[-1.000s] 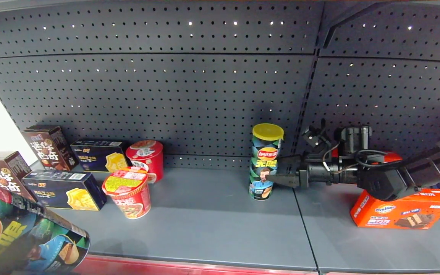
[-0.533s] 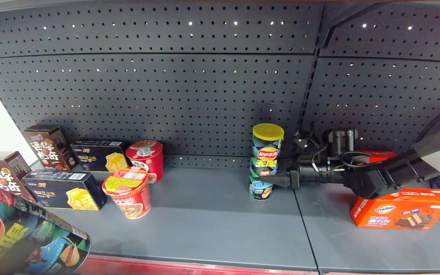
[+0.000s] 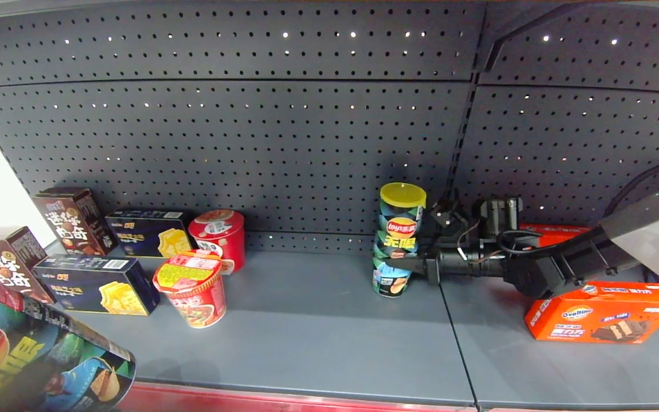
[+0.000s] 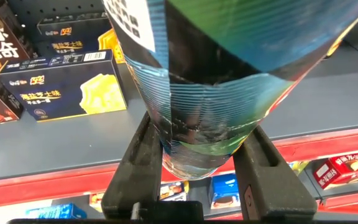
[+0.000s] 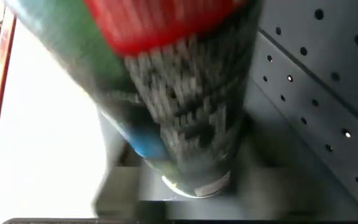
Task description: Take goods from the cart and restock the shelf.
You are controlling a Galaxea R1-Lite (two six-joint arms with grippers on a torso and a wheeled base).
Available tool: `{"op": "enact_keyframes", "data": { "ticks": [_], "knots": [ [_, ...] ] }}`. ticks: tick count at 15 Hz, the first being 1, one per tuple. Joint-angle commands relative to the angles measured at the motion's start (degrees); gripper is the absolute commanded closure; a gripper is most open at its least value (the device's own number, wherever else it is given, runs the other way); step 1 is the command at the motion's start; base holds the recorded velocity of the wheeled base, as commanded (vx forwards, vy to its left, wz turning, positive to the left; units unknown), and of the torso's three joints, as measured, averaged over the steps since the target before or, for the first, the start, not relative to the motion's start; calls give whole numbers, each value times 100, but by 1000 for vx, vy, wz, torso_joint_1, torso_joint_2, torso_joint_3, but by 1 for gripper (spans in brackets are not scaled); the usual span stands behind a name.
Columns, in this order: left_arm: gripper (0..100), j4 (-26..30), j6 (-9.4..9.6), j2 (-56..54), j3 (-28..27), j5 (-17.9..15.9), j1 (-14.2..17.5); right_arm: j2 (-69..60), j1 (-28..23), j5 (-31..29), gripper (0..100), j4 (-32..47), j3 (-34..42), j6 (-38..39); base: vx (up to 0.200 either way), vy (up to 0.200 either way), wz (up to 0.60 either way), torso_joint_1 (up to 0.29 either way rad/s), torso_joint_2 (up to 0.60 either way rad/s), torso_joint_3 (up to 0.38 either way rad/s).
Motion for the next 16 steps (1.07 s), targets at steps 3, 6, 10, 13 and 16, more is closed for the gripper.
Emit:
{"op": "enact_keyframes", "data": {
  "ticks": [3,6,10,13,16],
  "knots": [
    [100,-1,8,-6,124,-17,-6,-977,332,-218,100,-19,511,260,0,0,0,0,0,0],
    [100,-1,-1,-129,160,-17,-6,-1838,719,-578,100,-115,1153,497,0,0,0,0,0,0],
    [100,-1,-1,-217,89,-17,-6,-3121,1009,-1070,100,-168,2542,541,0,0,0,0,0,0],
    [100,-1,-1,-322,-7,-8,-6,-3552,1017,-1088,100,-845,3508,524,0,0,0,0,0,0],
    [100,-1,-1,-366,-16,0,3,-3684,1026,-1088,100,-1346,4176,532,0,0,0,0,0,0]
  ]
}}
